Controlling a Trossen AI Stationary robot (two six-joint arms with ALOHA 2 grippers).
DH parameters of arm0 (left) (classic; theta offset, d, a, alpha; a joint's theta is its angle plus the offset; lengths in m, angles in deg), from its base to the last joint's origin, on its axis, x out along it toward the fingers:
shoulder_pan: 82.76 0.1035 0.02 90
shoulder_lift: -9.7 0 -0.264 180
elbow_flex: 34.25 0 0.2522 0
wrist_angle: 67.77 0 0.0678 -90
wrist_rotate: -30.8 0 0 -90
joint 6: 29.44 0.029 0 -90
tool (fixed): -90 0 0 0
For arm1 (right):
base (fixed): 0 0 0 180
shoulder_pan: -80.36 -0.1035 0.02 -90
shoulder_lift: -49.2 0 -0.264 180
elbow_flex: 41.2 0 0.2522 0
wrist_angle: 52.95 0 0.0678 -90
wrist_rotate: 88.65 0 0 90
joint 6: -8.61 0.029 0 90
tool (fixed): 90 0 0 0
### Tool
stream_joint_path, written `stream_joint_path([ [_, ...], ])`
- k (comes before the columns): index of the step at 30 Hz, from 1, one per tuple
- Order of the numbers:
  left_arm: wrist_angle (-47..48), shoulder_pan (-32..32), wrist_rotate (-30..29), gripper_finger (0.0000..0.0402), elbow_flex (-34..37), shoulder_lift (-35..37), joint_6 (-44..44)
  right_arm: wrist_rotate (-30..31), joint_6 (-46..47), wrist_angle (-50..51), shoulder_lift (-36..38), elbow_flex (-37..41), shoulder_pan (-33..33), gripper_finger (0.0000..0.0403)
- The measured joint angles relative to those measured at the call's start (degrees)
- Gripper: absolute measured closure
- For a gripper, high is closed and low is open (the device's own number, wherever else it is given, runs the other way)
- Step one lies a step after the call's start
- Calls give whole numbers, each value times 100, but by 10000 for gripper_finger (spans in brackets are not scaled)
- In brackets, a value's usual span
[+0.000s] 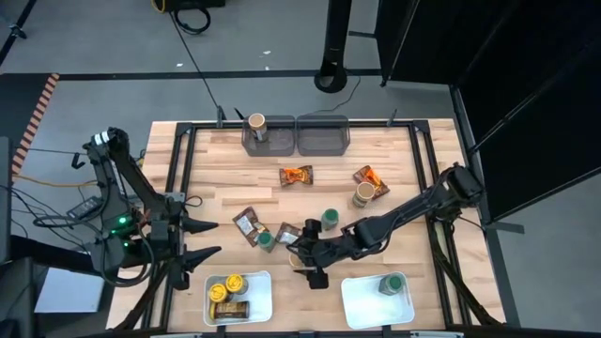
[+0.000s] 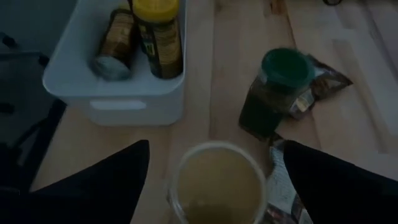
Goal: Sort spices by type
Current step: Put the bottom golden seasoning bottle into the left black bin
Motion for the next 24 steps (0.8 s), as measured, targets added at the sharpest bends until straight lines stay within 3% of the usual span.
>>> stream_joint_path([
  [18, -5, 0, -3, 133, 0, -2, 20, 232, 55, 69, -417, 7, -69, 32],
  [24, 11, 0, -4, 133, 0, -2, 24, 94, 97, 132, -415, 7, -6, 86],
])
